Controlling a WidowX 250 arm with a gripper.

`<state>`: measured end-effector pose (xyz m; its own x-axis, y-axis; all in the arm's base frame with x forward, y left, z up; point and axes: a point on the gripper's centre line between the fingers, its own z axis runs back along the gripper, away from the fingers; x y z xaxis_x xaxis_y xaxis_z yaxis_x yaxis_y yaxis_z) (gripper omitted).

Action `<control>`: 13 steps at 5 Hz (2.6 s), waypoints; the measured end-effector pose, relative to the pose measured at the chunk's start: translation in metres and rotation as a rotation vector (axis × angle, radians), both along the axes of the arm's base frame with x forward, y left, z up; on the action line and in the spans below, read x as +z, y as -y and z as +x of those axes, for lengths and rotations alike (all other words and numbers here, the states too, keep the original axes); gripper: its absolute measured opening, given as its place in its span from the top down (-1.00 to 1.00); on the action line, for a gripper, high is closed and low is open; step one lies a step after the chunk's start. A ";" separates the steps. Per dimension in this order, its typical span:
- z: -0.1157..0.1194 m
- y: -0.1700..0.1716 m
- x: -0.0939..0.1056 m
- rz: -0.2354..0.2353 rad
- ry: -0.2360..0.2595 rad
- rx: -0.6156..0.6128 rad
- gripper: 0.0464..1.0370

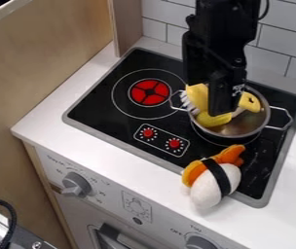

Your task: MOVE THE SILVER POT FROM THE RIGHT BURNER TO THE LEFT THE BURNER

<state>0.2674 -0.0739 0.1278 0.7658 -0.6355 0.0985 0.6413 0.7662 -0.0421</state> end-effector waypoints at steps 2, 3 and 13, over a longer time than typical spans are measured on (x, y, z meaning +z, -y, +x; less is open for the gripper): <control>-0.004 0.013 -0.010 0.005 -0.031 0.034 -0.92; -0.004 0.026 -0.010 0.007 -0.046 0.055 -0.92; 0.019 0.049 -0.066 0.018 0.132 -0.048 0.84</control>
<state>0.2861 -0.1224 0.0621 0.7157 -0.6736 0.1845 0.6760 0.7345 0.0590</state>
